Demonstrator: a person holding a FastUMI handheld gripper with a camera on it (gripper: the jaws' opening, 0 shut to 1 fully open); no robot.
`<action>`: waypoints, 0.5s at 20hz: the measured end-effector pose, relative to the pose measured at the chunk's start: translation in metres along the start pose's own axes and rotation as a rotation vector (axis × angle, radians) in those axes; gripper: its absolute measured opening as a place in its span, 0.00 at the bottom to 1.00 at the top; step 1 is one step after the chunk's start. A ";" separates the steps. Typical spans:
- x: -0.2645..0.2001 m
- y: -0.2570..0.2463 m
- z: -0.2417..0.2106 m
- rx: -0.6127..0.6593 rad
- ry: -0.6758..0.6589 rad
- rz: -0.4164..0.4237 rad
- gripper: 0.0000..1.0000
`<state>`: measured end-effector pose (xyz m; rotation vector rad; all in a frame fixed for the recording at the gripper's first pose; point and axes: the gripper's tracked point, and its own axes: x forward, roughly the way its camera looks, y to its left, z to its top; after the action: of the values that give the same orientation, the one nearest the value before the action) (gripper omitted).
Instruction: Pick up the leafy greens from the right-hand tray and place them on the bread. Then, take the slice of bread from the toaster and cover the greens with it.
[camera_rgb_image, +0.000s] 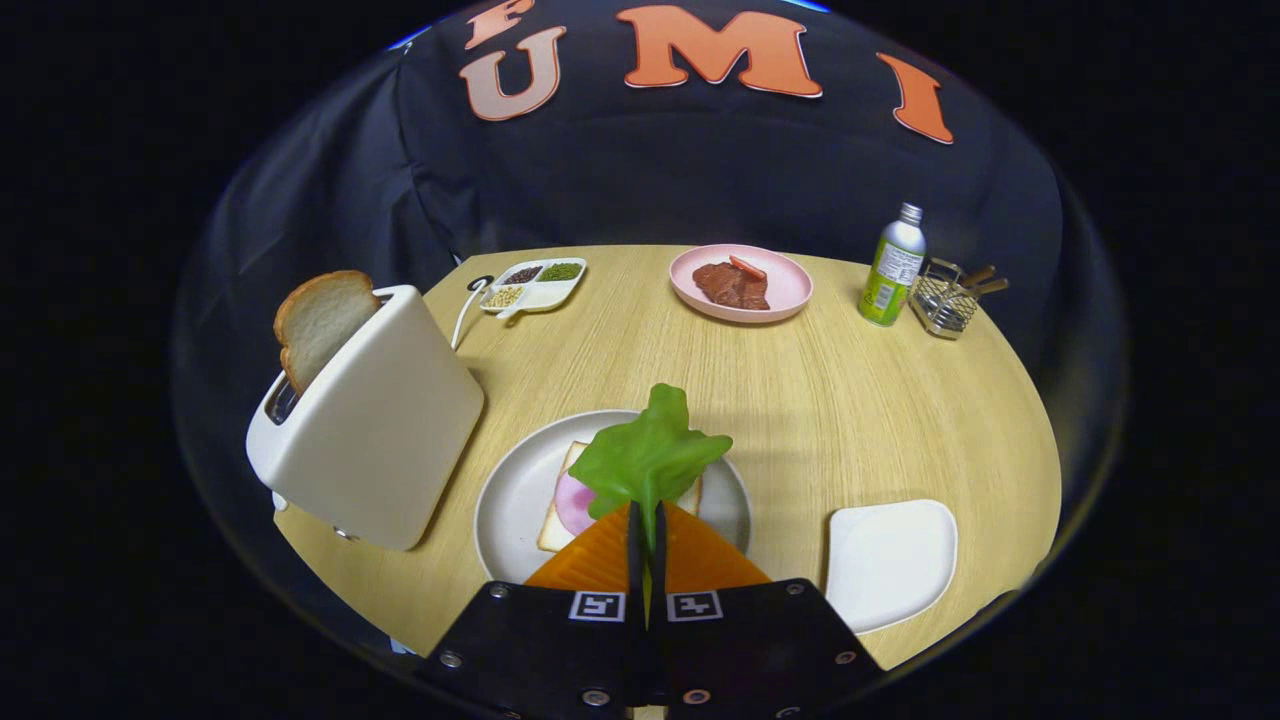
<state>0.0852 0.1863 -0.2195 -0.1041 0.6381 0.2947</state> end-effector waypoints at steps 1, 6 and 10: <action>0.003 0.005 -0.001 0.004 0.004 0.011 0.01; 0.020 0.016 -0.008 0.001 0.029 0.016 0.03; 0.028 0.010 -0.016 -0.014 0.051 -0.017 0.04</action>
<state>0.0943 0.1992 -0.2490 -0.1311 0.6852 0.2810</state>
